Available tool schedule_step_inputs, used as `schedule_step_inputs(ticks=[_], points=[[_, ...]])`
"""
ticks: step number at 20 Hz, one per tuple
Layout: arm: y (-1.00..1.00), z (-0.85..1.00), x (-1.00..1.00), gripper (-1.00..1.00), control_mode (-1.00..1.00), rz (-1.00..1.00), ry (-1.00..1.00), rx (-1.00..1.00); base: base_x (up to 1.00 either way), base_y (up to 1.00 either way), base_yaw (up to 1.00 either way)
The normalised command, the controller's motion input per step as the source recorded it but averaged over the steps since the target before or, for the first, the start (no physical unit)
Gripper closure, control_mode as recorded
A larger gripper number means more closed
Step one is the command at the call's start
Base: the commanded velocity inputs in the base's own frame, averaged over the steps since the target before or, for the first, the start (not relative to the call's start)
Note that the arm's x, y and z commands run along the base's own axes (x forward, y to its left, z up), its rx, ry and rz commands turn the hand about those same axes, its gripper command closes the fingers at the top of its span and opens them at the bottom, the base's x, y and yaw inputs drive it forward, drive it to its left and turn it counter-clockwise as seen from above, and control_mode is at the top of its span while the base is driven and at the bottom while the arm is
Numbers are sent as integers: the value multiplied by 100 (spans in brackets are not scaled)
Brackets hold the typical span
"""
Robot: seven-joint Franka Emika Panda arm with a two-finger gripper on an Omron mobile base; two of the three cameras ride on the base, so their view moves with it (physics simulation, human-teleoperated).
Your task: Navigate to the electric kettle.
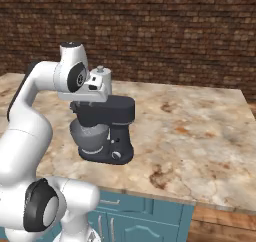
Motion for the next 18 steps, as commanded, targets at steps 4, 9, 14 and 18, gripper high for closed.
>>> schedule_step_inputs(ticks=[4, 9, 14, 18], points=[[0, 0, 0, -100, 100, 0, 0, 0, -3, 0, 0], [0, 0, 0, -100, 100, 0, 0, 0, -30, 0, -34], [0, 0, 0, -100, 100, 0, 0, 0, -8, 0, -93], [0, 0, 0, -100, 100, 0, 0, 0, 0, 1, -100]])
